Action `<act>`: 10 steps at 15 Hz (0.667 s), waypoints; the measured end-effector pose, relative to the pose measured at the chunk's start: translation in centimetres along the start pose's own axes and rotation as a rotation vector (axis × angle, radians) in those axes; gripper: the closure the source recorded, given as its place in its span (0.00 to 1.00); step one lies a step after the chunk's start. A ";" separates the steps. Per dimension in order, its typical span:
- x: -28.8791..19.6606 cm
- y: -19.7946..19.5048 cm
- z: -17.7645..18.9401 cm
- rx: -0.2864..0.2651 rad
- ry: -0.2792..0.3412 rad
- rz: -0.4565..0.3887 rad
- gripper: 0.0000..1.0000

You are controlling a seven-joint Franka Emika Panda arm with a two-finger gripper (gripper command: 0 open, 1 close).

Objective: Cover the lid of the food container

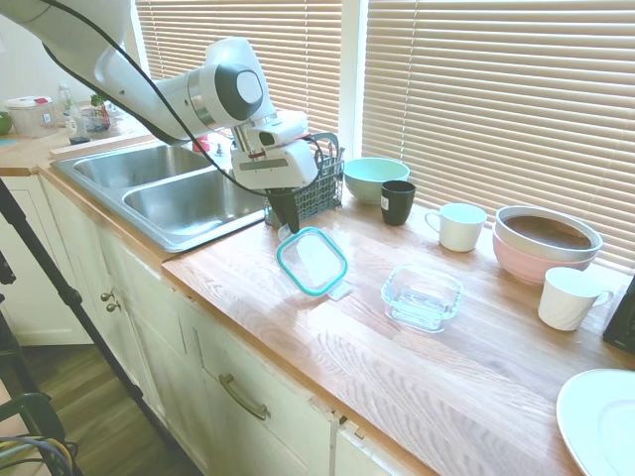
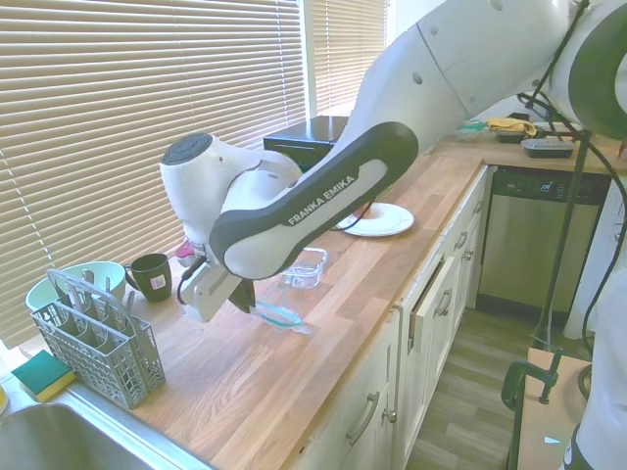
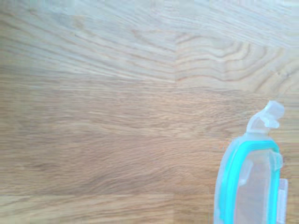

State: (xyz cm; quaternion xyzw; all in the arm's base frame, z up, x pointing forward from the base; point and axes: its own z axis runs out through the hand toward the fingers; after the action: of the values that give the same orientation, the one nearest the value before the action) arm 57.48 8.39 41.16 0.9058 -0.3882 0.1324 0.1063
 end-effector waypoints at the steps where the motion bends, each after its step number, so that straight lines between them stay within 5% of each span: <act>1: 0.2 0.3 -0.6 0.006 -0.005 0.000 1.00; 10: 3.0 4.1 -5.5 0.067 -0.048 -0.005 1.00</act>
State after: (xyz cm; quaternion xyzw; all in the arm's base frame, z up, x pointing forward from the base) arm 55.60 5.25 47.64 0.9126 -0.3839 0.1235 0.0670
